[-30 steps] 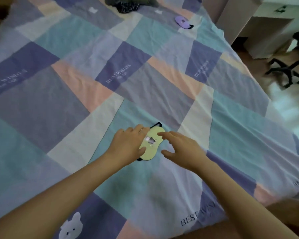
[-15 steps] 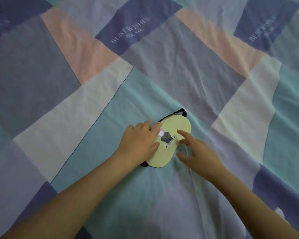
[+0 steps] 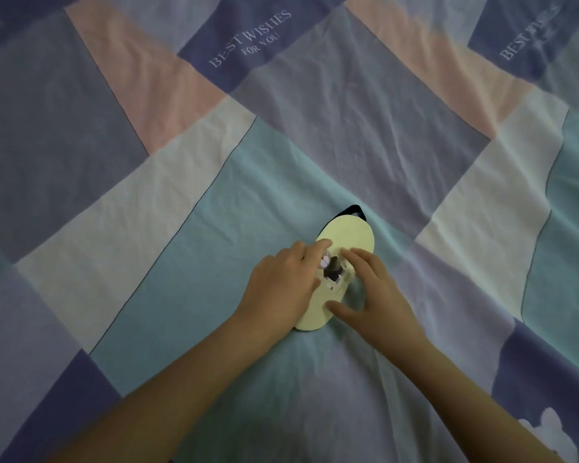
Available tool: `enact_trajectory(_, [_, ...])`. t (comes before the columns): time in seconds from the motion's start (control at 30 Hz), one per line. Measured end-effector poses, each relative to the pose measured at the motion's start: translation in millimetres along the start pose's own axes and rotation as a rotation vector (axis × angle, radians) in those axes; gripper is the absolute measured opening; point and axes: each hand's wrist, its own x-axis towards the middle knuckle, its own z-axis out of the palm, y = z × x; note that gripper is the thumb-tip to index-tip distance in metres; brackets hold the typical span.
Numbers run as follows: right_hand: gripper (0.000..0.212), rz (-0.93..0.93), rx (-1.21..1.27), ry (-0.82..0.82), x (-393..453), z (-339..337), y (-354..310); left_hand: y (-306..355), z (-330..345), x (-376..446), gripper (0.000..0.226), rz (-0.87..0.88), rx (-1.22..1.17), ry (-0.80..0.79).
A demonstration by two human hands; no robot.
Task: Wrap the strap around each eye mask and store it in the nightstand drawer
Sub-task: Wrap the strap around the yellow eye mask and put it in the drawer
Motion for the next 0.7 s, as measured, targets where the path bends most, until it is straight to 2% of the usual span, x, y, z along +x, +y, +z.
enact_trajectory(0.07, [0.087,-0.038,0.001,0.017,0.0,-0.2,-1.8,5.2,-6.4,-2.9,0.054,-0.033,-0.173,-0.015])
enact_trajectory(0.13, [0.081,-0.057,0.068,0.053,-0.6,-2.4,-7.2,10.3,-12.1,-6.6,0.055,-0.015,-0.286,-0.021])
enact_trajectory(0.3, [0.03,-0.035,0.248,0.123,-7.6,-9.3,-22.3,15.2,-22.0,-14.5,0.059,-0.021,-0.459,0.033])
enact_trajectory(0.47, [0.01,-0.022,0.298,0.206,-14.0,-11.1,-29.1,9.0,-22.3,-18.9,0.053,-0.099,-0.572,0.12])
enact_trajectory(0.57, [0.013,-0.021,0.269,0.249,-17.6,-10.5,-28.8,6.5,-25.4,-24.5,0.037,-0.191,-0.652,0.125])
enact_trajectory(0.67, [0.034,0.017,0.409,0.324,-20.8,-19.0,-30.8,-1.6,-30.9,-29.5,0.005,-0.264,-0.584,0.12])
enact_trajectory(0.7, [0.037,0.037,0.485,0.35,-21.6,-23.2,-32.9,-5.8,-31.7,-30.6,0.011,-0.291,-0.504,0.074])
